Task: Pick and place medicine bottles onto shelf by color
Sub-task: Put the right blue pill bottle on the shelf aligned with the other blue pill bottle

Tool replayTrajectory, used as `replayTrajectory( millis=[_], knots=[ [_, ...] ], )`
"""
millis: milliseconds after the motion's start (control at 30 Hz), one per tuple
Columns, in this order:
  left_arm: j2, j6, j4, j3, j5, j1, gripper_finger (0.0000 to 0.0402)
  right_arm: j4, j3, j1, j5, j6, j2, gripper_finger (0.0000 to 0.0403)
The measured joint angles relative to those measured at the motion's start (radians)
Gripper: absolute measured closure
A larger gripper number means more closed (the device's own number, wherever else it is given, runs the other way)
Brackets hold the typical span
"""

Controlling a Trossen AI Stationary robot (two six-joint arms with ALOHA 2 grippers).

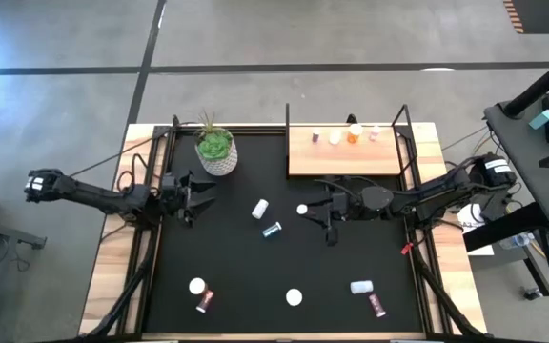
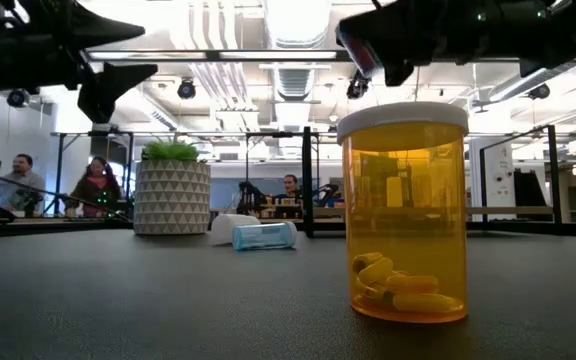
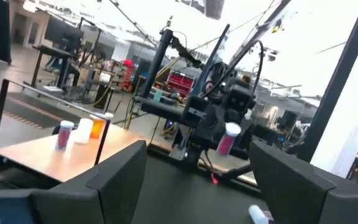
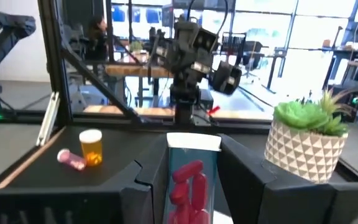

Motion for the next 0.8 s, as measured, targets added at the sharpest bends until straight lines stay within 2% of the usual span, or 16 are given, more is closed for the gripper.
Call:
replayTrajectory(
  millis=[200, 367, 600, 800],
  knots=[
    [0.244, -0.022, 0.158, 0.061, 0.004, 0.000, 0.0132, -0.009, 0.031, 0.000, 0.000, -0.045, 0.003, 0.0291],
    [0.479, 0.044, 0.240, 0.176, 0.004, 0.000, 0.0132, -0.005, 0.053, 0.000, 0.000, -0.080, 0.003, 0.0291],
    [0.767, 0.161, 0.255, 0.390, 0.004, 0.000, 0.0132, 0.055, 0.058, 0.000, -0.004, -0.105, 0.003, 0.0293],
    [0.962, 0.194, 0.261, 0.559, 0.005, 0.000, 0.0132, 0.086, 0.057, 0.000, -0.009, -0.148, 0.003, 0.0292]
  ],
)
